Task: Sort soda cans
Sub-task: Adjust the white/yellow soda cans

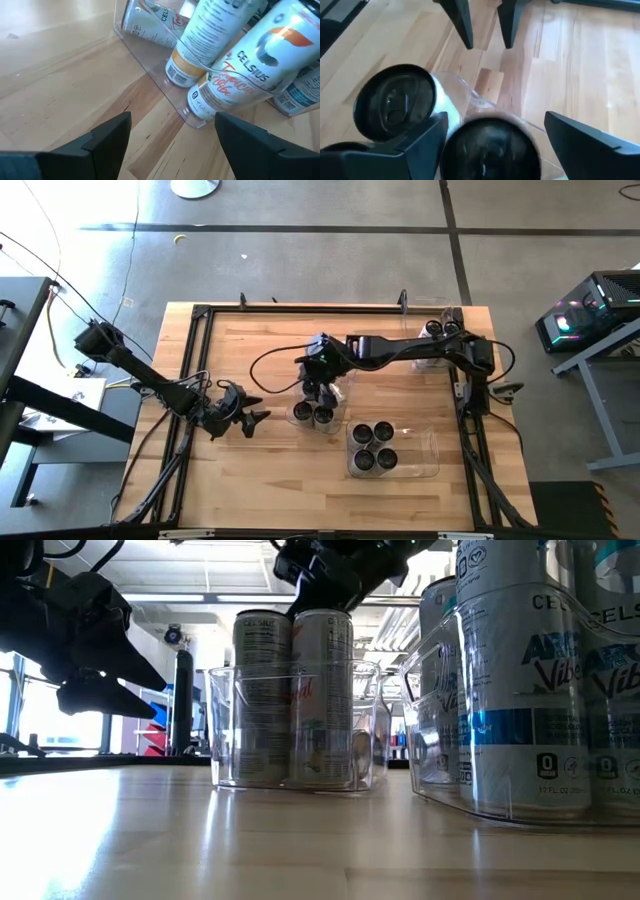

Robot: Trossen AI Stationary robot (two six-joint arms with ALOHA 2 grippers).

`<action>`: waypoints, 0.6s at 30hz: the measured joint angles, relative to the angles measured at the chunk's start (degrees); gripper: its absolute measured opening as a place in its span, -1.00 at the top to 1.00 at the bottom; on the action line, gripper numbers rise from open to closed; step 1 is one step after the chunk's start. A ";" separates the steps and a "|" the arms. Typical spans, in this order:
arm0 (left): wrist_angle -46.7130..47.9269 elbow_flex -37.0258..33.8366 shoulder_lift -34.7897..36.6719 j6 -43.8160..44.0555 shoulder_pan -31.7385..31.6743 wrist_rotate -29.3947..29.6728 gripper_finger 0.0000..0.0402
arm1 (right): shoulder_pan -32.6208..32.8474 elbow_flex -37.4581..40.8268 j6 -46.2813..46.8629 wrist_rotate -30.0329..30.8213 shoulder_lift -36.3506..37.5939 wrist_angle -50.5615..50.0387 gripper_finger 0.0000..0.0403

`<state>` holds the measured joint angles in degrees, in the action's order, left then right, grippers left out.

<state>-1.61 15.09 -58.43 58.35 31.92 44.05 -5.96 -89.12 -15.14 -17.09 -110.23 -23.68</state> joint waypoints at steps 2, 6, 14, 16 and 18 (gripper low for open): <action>-0.02 0.00 0.00 0.00 -0.02 0.02 -0.41 | 0.00 -0.04 1.13 0.48 0.47 0.54 -0.66; -0.15 -0.04 0.00 0.00 0.00 -0.04 -0.41 | -0.02 -0.04 1.12 4.91 2.62 0.26 -0.68; -0.38 -0.04 0.00 -0.04 0.00 -0.12 -0.41 | -0.04 -0.09 4.23 17.15 12.70 -6.37 -0.69; -0.39 -0.04 0.00 -0.04 0.00 -0.13 -0.41 | -0.23 -0.13 5.95 21.85 14.92 -10.86 -0.69; -0.38 -0.04 -0.01 -0.06 0.00 -0.01 -0.41 | -0.75 -0.17 7.84 24.87 15.69 -15.60 -0.69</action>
<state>-1.98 15.05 -58.44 58.29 31.92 44.05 -6.71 -89.30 -7.30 7.78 -94.54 -39.28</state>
